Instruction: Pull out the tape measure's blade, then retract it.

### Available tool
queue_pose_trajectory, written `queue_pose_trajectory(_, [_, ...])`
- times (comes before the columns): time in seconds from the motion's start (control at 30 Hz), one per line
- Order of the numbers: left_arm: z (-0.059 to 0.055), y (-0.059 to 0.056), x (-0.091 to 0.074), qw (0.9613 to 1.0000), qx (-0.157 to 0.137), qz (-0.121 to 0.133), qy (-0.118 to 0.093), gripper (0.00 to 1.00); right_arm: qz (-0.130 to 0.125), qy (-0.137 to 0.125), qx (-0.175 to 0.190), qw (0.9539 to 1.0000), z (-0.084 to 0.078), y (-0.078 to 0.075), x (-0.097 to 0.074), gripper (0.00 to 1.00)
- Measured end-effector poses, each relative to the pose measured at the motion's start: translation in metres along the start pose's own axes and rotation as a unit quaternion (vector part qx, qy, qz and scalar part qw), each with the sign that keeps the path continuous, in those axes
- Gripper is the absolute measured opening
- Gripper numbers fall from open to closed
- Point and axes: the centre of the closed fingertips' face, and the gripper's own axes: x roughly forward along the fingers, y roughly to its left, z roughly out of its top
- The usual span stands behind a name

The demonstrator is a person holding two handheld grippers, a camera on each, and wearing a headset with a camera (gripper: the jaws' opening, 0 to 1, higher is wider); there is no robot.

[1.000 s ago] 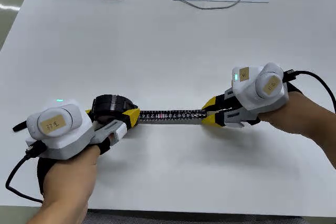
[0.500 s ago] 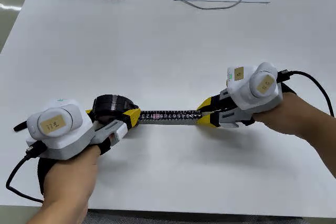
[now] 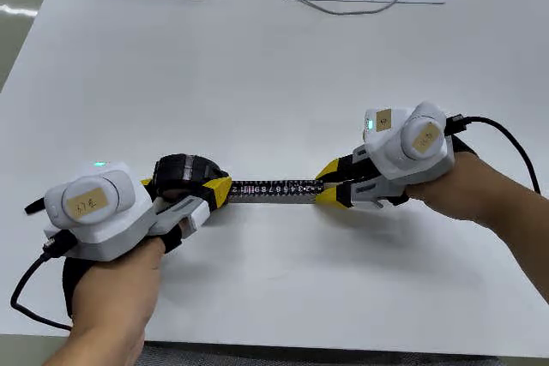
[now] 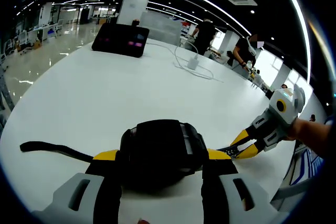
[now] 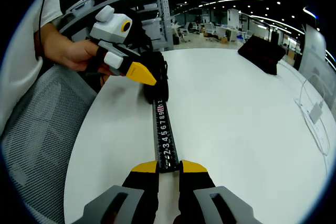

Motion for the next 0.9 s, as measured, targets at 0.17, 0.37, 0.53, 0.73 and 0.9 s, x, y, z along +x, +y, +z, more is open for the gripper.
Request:
queue_pose_trajectory(0.17, [0.0,0.0,0.0,1.0,-0.001,0.0,0.0,0.57,0.003,-0.004,0.001,1.0,0.005,0.003,0.004,0.1])
queue_pose_trajectory(0.37, [0.0,-0.001,0.0,1.0,-0.003,-0.001,0.0,0.57,0.007,-0.014,0.004,0.9999,0.014,0.005,0.012,0.1])
queue_pose_trajectory(0.53, [0.0,-0.001,0.0,1.0,-0.004,-0.001,-0.001,0.57,0.012,-0.019,0.004,0.9998,0.018,0.007,0.017,0.1])
queue_pose_trajectory(0.73, [0.001,-0.001,0.0,1.0,-0.005,-0.002,-0.001,0.57,0.015,-0.024,0.004,0.9996,0.024,0.008,0.023,0.1])
queue_pose_trajectory(0.9, [0.001,-0.001,0.0,1.0,-0.006,-0.002,-0.001,0.57,0.016,-0.029,0.004,0.9994,0.028,0.009,0.026,0.1])
